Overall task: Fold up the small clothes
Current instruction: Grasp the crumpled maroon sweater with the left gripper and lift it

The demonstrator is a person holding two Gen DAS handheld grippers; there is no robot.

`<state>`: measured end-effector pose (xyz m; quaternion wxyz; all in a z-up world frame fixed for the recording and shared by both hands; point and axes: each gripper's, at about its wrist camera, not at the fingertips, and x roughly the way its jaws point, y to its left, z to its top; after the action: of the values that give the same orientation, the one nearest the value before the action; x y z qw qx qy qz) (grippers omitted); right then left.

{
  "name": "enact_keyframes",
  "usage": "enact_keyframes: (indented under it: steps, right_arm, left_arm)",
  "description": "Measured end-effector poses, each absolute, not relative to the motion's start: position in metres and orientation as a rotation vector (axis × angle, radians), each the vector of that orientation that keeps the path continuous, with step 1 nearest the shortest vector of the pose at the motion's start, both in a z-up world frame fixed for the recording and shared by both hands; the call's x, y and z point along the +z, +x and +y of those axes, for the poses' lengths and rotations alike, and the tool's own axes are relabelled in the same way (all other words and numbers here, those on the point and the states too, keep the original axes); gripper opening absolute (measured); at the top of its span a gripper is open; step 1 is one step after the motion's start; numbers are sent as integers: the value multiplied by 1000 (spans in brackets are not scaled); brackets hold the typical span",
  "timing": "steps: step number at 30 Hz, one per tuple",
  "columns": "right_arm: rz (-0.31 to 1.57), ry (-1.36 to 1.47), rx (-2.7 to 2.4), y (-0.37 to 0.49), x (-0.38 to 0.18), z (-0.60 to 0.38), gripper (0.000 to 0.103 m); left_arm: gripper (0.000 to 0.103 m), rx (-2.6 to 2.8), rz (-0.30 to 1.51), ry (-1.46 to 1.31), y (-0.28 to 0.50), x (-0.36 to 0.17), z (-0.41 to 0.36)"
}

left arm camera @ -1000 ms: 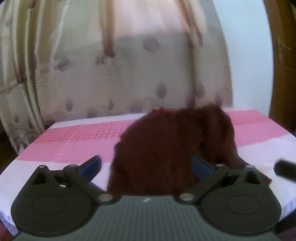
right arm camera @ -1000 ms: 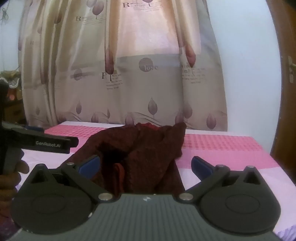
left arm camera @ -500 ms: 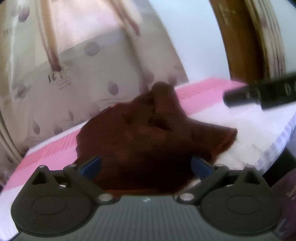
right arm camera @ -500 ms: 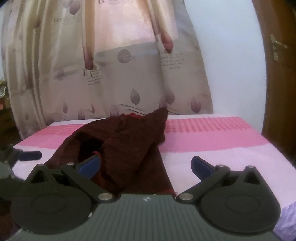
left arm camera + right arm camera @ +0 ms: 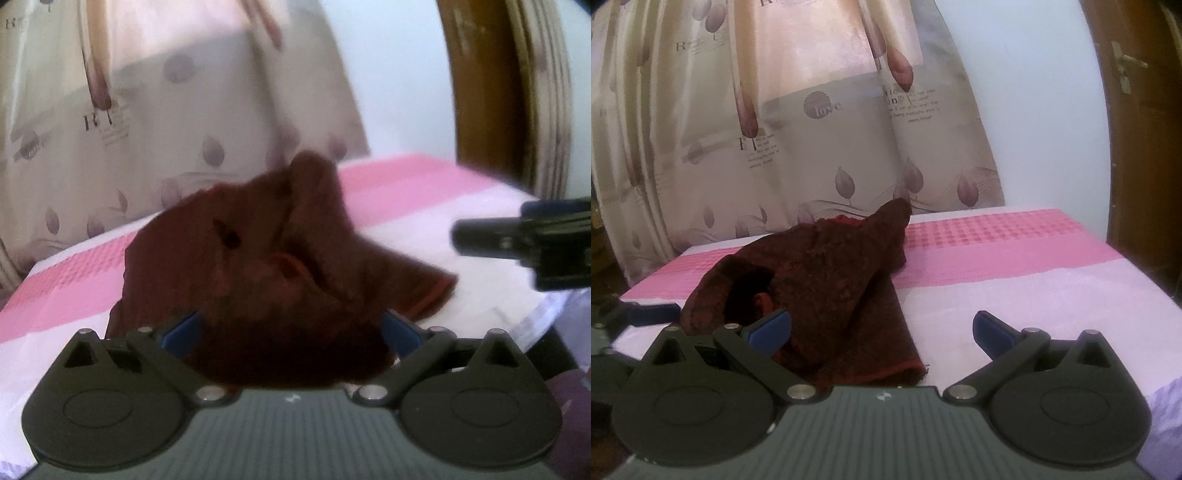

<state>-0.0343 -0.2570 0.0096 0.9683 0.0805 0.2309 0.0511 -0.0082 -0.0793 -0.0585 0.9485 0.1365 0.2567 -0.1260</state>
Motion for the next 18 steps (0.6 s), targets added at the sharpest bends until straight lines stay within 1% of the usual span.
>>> enact_keyframes:
  steps: [1, 2, 3, 4, 5, 7, 10, 12, 18]
  right_arm:
    - [466, 157, 106, -35, 10, -256, 103]
    - [465, 152, 107, -35, 10, -255, 103]
    - [464, 147, 108, -35, 10, -255, 103]
    - [462, 145, 108, -36, 10, -255, 103]
    - [460, 146, 106, -36, 10, -255, 103]
    - [461, 151, 97, -36, 10, -257, 103]
    - [468, 156, 84, -33, 10, -260, 103]
    - [471, 153, 79, -30, 10, -261, 103]
    - [490, 145, 78, -14, 7, -257, 103]
  left_arm:
    - [55, -224, 517, 290, -6, -60, -80]
    - [40, -186, 528, 308, -3, -62, -82]
    - [31, -156, 547, 310, 0, -63, -81]
    - [24, -147, 557, 272, 3, -62, -74]
    - [22, -131, 553, 240, 2, -60, -67]
    - [20, -80, 519, 215, 2, -47, -52]
    - [19, 22, 431, 205, 9, -17, -23]
    - [18, 105, 380, 220, 24, 5, 2]
    - [18, 347, 316, 236, 101, 59, 75]
